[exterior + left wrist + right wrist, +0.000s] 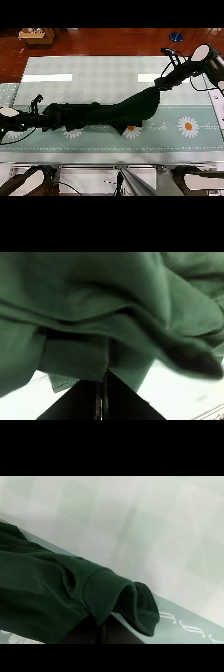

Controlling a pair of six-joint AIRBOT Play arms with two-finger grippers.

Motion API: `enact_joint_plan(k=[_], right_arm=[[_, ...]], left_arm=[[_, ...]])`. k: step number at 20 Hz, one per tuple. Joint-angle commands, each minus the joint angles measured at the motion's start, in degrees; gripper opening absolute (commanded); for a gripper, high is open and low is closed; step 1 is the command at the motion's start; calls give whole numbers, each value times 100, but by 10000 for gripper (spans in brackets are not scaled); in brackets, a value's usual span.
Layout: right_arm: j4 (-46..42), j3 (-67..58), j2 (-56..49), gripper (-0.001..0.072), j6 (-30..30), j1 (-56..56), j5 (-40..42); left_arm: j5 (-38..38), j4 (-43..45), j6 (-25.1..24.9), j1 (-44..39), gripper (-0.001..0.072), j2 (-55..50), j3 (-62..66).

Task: Fold the shirts.

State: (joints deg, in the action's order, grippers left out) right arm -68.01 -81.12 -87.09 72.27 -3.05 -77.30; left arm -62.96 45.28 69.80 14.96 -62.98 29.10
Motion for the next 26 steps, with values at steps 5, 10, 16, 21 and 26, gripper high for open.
enact_joint_plan(k=[5, 10, 16, 21, 26], right_arm=[[-413, 0, 76, 19, 4, 2, -229], [-396, -350, 796, 19, 11, 4, -210], [-809, -2009, 2835, 19, 308, 2, 782], [-2728, -3132, 4120, 18, 1130, 2, 1130], [-2933, -3174, 4677, 19, 1163, 2, -800]], left_arm=[[-1121, -85, -492, 348, 22, 227, 726], [-1720, -1132, -632, 933, 21, 1235, 2382], [-1091, -1657, -605, 1362, 22, 2083, 5635], [-293, -984, -240, 1360, 22, 2249, 7626], [-870, -63, 319, 1357, 22, 2726, 7947]])
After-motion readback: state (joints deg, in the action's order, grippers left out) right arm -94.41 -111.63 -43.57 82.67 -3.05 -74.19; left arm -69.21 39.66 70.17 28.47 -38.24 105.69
